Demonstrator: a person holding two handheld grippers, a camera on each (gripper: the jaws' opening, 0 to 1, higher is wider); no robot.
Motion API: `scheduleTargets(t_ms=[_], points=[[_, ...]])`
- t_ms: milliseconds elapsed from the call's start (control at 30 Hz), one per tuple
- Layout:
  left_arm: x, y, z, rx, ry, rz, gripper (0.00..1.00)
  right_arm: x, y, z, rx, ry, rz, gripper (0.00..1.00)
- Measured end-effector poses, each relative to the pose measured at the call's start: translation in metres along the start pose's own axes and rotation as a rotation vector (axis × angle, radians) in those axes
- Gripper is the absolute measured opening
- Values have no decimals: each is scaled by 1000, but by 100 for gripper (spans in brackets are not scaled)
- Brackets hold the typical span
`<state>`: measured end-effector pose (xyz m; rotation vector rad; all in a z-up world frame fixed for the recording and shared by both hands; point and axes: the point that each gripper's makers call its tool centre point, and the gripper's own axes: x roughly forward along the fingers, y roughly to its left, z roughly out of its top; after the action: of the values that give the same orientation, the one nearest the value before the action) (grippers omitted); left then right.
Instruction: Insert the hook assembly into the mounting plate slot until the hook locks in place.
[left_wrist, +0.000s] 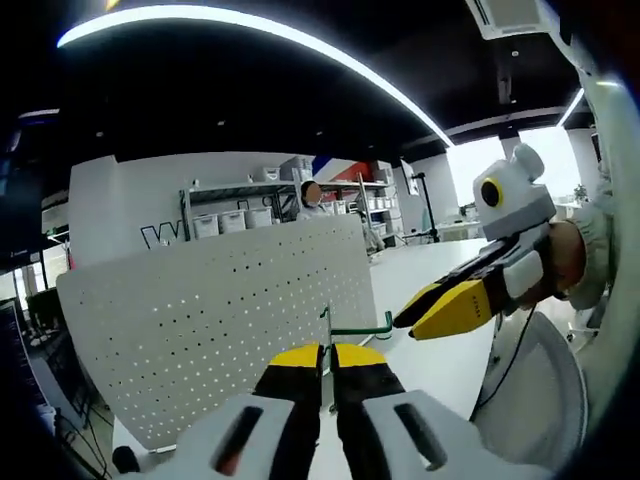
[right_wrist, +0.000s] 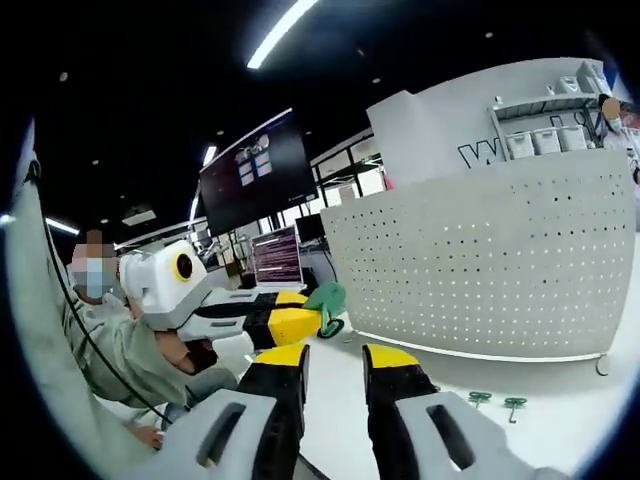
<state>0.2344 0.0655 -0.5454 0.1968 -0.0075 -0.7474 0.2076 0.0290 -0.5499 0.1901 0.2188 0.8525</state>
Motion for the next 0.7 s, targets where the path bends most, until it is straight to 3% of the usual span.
scheduleTargets(t_ms=[700], points=[[1,-17,25,4,-80,-19,3,7,6,32,117,-132,45,15]])
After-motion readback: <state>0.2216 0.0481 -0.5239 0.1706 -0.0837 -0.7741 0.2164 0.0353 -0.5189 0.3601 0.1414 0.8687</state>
